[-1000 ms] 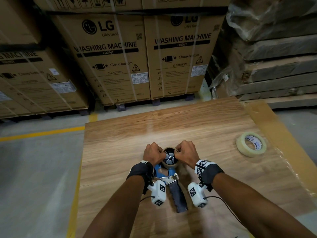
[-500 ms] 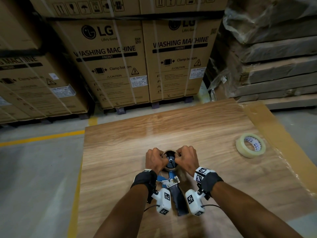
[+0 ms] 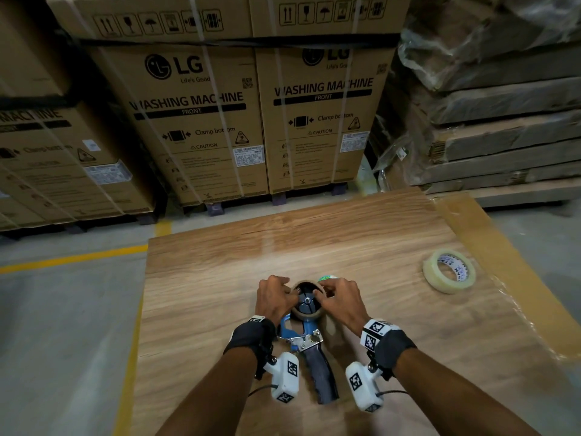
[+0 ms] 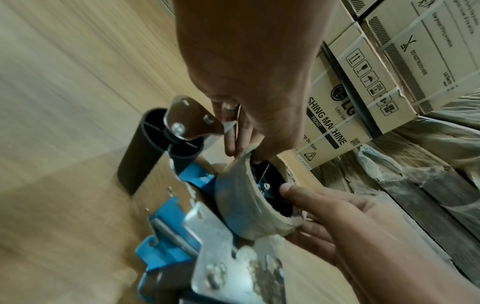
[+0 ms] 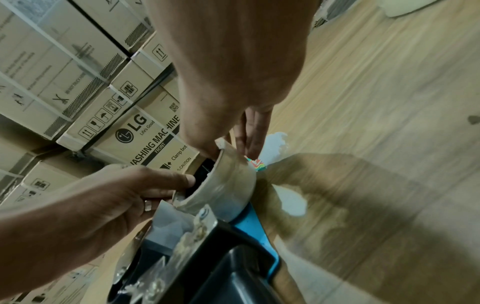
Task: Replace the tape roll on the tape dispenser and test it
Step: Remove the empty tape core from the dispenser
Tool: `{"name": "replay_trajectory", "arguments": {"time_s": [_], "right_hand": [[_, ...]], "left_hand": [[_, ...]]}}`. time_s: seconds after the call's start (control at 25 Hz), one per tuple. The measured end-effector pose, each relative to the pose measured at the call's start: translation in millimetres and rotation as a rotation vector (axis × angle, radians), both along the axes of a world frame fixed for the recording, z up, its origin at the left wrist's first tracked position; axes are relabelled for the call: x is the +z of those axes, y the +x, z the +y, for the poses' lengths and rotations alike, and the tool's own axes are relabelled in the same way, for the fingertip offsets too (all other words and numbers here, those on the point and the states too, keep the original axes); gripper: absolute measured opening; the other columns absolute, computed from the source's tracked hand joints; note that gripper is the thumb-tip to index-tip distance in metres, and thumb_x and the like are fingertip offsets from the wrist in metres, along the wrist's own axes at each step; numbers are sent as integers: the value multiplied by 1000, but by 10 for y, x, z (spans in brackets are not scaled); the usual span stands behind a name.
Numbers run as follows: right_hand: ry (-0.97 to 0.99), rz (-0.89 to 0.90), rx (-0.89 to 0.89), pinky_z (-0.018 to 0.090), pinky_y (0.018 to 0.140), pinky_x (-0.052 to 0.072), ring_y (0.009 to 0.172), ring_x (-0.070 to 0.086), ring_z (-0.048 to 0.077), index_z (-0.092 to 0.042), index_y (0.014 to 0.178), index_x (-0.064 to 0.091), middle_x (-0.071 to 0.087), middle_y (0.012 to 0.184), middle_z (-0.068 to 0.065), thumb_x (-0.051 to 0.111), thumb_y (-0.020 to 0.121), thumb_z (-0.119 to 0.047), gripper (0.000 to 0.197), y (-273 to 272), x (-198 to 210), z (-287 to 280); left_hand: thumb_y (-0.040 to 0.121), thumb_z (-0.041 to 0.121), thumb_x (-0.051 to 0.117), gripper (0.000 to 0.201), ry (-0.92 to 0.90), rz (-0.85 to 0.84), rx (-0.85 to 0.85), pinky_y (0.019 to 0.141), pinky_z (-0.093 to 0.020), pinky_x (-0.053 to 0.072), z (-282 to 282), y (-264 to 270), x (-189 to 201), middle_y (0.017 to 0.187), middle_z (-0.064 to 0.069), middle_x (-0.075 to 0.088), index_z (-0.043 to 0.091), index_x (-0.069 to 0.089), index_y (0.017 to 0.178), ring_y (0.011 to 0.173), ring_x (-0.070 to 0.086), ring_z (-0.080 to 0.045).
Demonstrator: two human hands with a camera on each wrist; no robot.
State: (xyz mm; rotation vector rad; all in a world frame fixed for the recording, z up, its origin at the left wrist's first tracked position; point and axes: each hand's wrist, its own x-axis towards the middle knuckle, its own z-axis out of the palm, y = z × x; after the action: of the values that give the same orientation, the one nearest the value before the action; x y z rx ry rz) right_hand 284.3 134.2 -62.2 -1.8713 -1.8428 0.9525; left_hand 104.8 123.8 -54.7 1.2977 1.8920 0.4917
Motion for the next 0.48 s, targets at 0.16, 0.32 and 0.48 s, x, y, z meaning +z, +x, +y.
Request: {"name": "replay_trajectory", "arguments": {"time_s": [0.16, 0.32, 0.48], "right_hand": [[-27, -26, -7, 30, 66, 50, 78, 72, 32, -8, 78, 78, 75, 74, 17, 64, 84, -35, 31, 18, 44, -38], [-33, -98, 3, 38, 62, 47, 78, 66, 42, 2, 65, 65, 66, 67, 25, 68, 82, -22, 29, -73, 133, 3], [-12, -139, -10, 45, 57, 46, 70, 60, 44, 11, 67, 62, 61, 68, 33, 69, 75, -13, 26, -117, 205, 26]], "left_hand": [[65, 51, 56, 47, -37, -58, -2, 78, -33, 58, 17, -53, -119, 85, -9, 77, 18, 80, 90, 92, 72, -26], [51, 40, 58, 44, -18, 39, -45, 61, -29, 53, 16, -22, -7, 74, -8, 74, 14, 81, 79, 75, 69, -25], [61, 18, 66, 17, -13, 79, -26, 56, -30, 43, 45, 4, 116, 64, -7, 66, 10, 79, 69, 67, 48, -22]]}}
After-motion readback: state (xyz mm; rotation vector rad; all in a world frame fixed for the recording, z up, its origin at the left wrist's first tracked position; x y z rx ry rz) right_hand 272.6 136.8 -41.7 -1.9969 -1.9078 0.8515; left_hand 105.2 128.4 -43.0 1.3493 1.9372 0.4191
